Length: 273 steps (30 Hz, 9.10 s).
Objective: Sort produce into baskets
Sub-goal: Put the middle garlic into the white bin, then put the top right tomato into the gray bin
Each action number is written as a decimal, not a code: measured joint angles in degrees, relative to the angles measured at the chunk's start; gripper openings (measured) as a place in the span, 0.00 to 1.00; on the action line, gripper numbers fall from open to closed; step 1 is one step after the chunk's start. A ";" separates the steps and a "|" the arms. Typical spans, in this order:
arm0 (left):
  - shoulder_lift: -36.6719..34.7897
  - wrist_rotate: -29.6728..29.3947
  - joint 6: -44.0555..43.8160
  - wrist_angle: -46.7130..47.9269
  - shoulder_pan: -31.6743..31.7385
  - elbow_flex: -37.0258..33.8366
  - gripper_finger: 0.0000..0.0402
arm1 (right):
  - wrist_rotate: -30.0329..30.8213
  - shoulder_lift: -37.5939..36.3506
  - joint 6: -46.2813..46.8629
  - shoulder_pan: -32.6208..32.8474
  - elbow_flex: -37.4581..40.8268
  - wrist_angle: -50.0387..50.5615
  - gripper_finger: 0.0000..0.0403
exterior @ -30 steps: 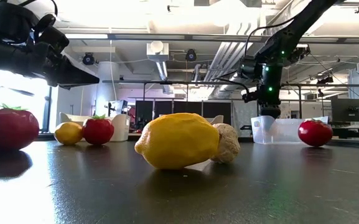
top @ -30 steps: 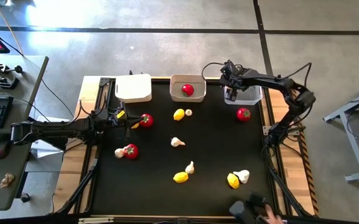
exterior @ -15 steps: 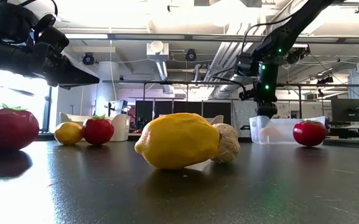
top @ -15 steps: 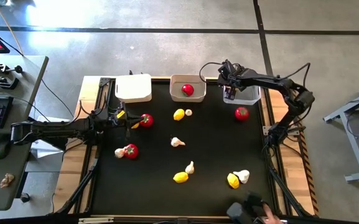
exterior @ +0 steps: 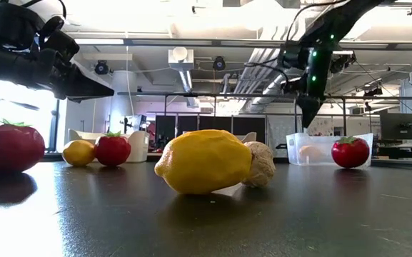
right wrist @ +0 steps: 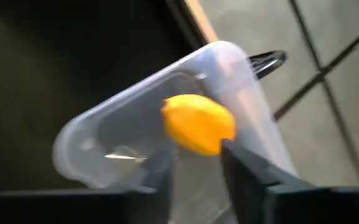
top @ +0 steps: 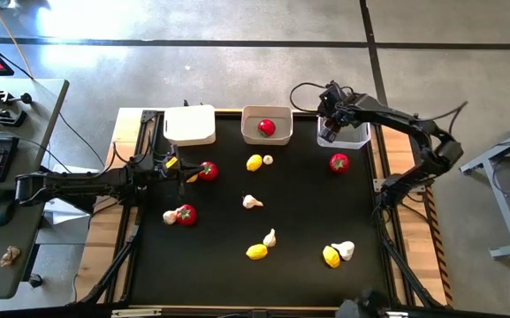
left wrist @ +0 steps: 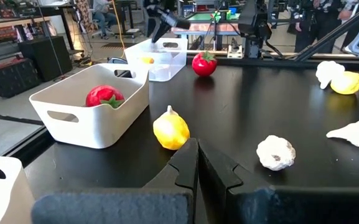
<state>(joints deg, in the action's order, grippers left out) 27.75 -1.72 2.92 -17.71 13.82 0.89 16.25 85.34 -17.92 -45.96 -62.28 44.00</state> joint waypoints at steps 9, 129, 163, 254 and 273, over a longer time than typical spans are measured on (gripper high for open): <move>0.01 0.00 0.23 0.31 0.00 0.00 0.00 | -4.91 -4.62 6.11 7.96 1.45 -2.87 0.05; 44.26 -3.62 0.56 35.03 -11.48 40.72 0.43 | -0.64 -8.80 18.12 39.24 23.23 -58.83 0.00; 71.48 -3.66 2.27 9.61 -16.81 44.93 0.65 | -0.59 -8.83 15.49 39.24 23.23 -58.37 0.00; 60.32 -13.56 -15.94 18.21 30.05 39.63 0.61 | -0.57 -8.83 15.09 39.22 23.23 -58.22 0.00; 44.08 -15.63 -8.37 6.93 22.82 29.96 0.60 | -0.57 -8.83 15.09 39.22 23.23 -58.51 0.00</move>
<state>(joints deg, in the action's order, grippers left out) 71.82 -17.34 -5.44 -10.78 36.65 30.85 15.68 76.51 -2.83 -6.74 -39.05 -14.50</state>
